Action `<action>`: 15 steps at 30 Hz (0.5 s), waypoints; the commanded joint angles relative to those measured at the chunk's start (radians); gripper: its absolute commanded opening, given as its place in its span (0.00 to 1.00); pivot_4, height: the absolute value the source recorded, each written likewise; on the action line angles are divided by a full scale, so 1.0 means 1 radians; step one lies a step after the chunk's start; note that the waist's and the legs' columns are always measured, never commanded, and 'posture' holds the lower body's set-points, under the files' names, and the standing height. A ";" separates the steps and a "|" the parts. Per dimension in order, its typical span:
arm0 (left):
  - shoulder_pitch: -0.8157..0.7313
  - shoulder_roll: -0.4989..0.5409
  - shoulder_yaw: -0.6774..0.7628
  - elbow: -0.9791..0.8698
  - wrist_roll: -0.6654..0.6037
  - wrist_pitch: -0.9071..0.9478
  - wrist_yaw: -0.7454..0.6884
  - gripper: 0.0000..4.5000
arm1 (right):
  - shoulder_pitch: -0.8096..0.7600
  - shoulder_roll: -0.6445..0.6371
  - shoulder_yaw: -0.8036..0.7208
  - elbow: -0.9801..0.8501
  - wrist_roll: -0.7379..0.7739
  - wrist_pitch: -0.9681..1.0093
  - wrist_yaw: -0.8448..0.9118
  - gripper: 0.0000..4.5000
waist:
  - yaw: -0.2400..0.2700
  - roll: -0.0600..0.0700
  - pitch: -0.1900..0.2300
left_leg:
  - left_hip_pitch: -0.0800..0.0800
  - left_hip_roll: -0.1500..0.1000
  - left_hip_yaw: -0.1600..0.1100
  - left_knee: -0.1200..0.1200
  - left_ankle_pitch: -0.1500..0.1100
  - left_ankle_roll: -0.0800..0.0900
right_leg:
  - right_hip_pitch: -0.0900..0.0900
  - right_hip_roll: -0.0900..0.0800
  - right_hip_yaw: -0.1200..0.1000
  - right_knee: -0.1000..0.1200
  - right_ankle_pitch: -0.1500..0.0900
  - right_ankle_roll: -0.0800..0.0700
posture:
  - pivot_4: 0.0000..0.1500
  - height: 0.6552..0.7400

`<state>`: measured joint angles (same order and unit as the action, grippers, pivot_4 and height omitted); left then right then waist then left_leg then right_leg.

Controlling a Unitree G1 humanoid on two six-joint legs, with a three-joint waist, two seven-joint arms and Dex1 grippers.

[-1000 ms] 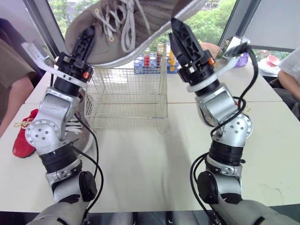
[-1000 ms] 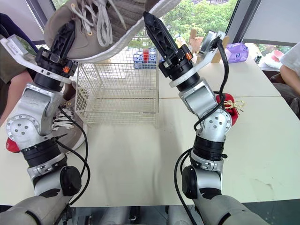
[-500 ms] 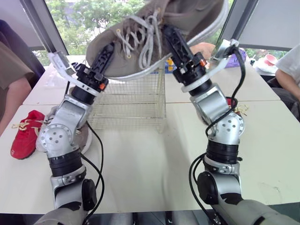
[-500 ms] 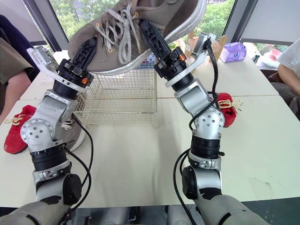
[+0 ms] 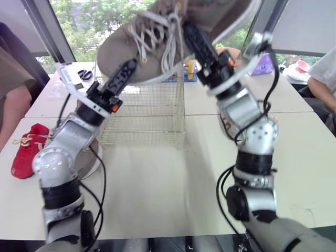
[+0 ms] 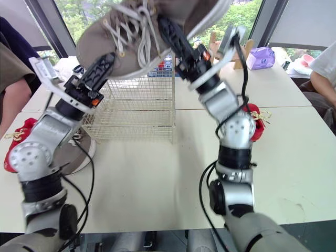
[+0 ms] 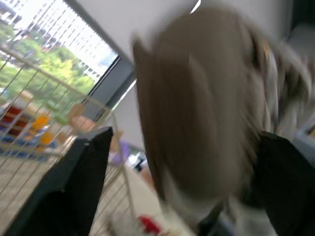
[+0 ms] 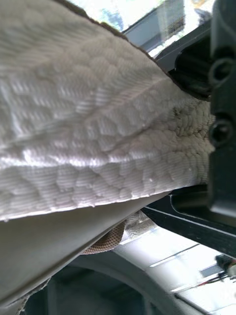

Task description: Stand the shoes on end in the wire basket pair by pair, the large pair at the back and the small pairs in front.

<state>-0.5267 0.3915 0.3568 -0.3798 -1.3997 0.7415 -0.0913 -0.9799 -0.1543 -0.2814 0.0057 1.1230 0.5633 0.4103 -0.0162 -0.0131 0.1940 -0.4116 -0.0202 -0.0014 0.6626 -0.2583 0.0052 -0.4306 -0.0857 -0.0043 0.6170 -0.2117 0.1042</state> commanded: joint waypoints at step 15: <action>0.571 0.270 0.124 -0.419 -0.083 -0.028 0.085 0.88 | -0.659 -0.322 0.231 1.121 -0.742 -0.629 0.860 0.37 | 0.002 0.001 0.001 | 0.002 0.001 0.003 -0.007 0.000 -0.001 | -0.001 -0.001 0.002 -0.004 -0.002 -0.004 | 1.00 1.00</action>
<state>0.0420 0.6517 0.4512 -0.7676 -1.4709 0.7487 0.0070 -1.5589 -0.4701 -0.0439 1.1165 0.4141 -0.0063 1.2403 -0.0146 -0.0122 0.1946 -0.4093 -0.0201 0.0021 0.6549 -0.2580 0.0040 -0.4317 -0.0876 -0.0024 0.6129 -0.2139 0.1002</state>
